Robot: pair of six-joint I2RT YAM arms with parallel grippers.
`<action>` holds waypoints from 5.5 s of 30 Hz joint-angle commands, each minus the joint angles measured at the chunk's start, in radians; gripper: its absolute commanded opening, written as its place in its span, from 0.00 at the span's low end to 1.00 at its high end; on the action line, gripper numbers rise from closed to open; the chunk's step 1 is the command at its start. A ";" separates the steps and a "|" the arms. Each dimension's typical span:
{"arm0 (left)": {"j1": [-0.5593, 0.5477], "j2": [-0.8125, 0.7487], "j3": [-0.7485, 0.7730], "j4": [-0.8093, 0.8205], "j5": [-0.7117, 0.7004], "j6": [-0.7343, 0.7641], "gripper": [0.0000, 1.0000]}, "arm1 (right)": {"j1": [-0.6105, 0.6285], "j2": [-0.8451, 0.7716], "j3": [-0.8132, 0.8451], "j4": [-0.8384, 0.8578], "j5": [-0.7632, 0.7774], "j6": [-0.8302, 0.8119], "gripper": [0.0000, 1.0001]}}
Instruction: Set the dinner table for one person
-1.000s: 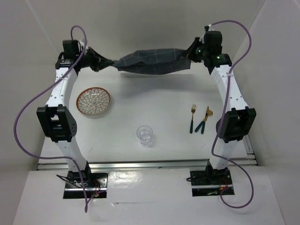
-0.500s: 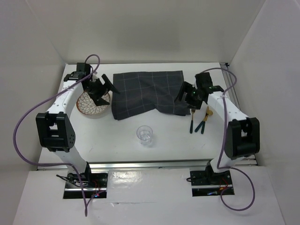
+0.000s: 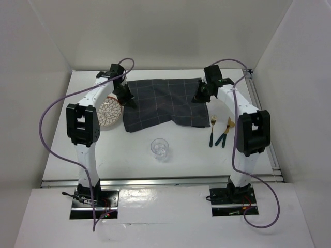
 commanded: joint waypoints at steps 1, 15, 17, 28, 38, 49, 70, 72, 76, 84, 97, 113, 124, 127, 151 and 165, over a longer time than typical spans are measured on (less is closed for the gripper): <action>0.004 -0.023 0.009 -0.096 -0.087 0.039 0.01 | 0.017 0.061 0.115 -0.098 0.072 -0.026 0.12; -0.005 -0.296 -0.555 0.103 -0.101 0.011 0.95 | -0.050 -0.057 -0.132 -0.068 0.072 -0.035 0.66; -0.005 -0.275 -0.565 0.134 -0.101 0.023 0.95 | -0.050 -0.057 -0.132 -0.068 0.072 -0.035 0.66; 0.004 -0.115 -0.503 0.211 -0.075 0.062 0.77 | -0.111 -0.084 -0.197 -0.077 0.040 -0.024 0.67; 0.022 -0.133 -0.413 0.148 -0.075 0.071 0.00 | -0.144 -0.015 -0.203 -0.068 0.000 -0.047 0.69; 0.041 -0.198 -0.230 0.061 -0.031 0.099 0.00 | -0.134 0.061 -0.215 -0.036 -0.023 -0.058 0.75; 0.094 -0.161 -0.019 0.012 0.104 0.106 0.00 | -0.062 0.127 -0.007 -0.048 0.141 0.004 0.00; 0.107 -0.135 0.097 -0.020 0.147 0.096 0.00 | -0.072 0.136 0.173 -0.112 0.157 -0.010 0.00; 0.168 -0.121 0.286 -0.070 0.238 0.051 0.00 | -0.081 0.150 0.459 -0.241 0.192 -0.058 0.00; 0.274 -0.349 0.167 0.027 0.304 -0.024 0.00 | -0.090 -0.109 0.420 -0.290 0.201 -0.080 0.00; 0.309 -0.252 0.228 0.110 0.378 -0.046 0.00 | -0.099 0.065 0.691 -0.283 0.128 -0.089 0.00; 0.329 -0.285 0.244 0.110 0.397 -0.027 0.00 | -0.108 0.003 0.603 -0.134 0.092 -0.058 0.00; 0.338 -0.589 -0.507 0.102 0.283 0.080 0.95 | -0.062 -0.353 -0.216 -0.042 0.017 -0.046 0.70; 0.338 -0.616 -0.549 0.032 0.195 0.128 1.00 | -0.032 -0.409 -0.316 -0.136 0.058 -0.067 1.00; 0.007 0.026 -0.199 0.070 -0.130 0.120 0.00 | 0.028 0.186 -0.065 0.038 0.011 0.022 0.00; 0.016 0.017 -0.377 0.058 -0.270 0.157 0.00 | -0.061 0.187 -0.229 0.037 0.132 0.065 0.00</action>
